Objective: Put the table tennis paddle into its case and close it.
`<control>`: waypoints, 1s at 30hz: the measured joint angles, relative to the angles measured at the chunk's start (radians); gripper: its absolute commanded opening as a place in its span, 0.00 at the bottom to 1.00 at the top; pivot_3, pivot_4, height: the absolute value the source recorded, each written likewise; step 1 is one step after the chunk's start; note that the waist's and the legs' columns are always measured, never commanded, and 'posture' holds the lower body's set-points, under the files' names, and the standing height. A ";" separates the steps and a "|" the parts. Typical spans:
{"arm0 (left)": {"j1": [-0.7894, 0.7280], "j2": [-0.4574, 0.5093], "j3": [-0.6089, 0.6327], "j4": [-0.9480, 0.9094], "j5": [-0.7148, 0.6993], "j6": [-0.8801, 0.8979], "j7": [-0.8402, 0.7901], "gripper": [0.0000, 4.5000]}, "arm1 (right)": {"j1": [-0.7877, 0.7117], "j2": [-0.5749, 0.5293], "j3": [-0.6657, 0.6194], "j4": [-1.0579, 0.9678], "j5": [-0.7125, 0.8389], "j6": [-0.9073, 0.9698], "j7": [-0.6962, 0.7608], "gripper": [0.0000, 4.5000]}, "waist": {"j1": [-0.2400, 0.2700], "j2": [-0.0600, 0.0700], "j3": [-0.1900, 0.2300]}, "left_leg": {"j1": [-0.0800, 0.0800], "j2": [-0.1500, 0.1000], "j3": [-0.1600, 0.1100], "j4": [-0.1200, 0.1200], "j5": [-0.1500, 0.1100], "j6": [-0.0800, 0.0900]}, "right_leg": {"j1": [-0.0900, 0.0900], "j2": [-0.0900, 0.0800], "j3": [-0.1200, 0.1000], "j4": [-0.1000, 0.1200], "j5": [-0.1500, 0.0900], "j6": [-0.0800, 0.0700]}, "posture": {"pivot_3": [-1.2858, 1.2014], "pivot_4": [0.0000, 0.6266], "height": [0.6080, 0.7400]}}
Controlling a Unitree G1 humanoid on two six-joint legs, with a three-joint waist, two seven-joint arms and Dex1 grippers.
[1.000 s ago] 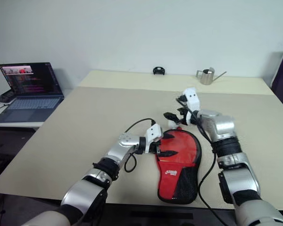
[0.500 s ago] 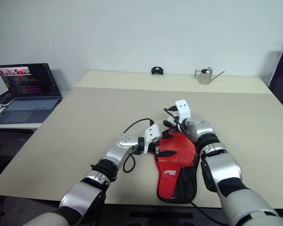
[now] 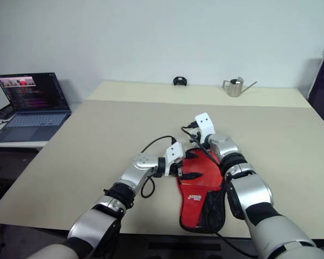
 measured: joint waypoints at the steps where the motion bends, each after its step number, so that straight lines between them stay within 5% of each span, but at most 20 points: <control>1: 0.000 -0.002 0.000 0.003 0.000 0.000 -0.001 0.91 | -0.001 -0.003 0.000 0.000 -0.006 -0.006 -0.007 0.07 | 0.000 0.000 0.000 | 0.000 0.000 0.000 0.000 0.000 0.000 | 0.000 0.000 0.000 0.000 0.000 0.000 | 0.52 0.24 1.00; 19: -0.063 -0.044 -0.001 0.123 0.023 -0.024 0.009 0.91 | 0.067 -0.175 -0.012 -0.075 -0.034 -0.002 0.011 0.07 | 0.007 0.003 -0.004 | 0.003 -0.002 -0.001 0.000 -0.001 0.004 | 0.006 -0.002 -0.002 0.000 0.000 0.000 | 0.52 0.24 1.00; 30: -0.111 -0.066 -0.050 0.177 0.101 -0.106 0.046 0.91 | 0.231 -0.245 -0.012 -0.352 -0.023 0.139 0.058 0.07 | 0.014 0.002 -0.007 | 0.004 -0.005 -0.003 0.001 -0.001 0.005 | 0.008 -0.004 -0.002 -0.001 0.000 0.000 | 0.52 0.24 1.00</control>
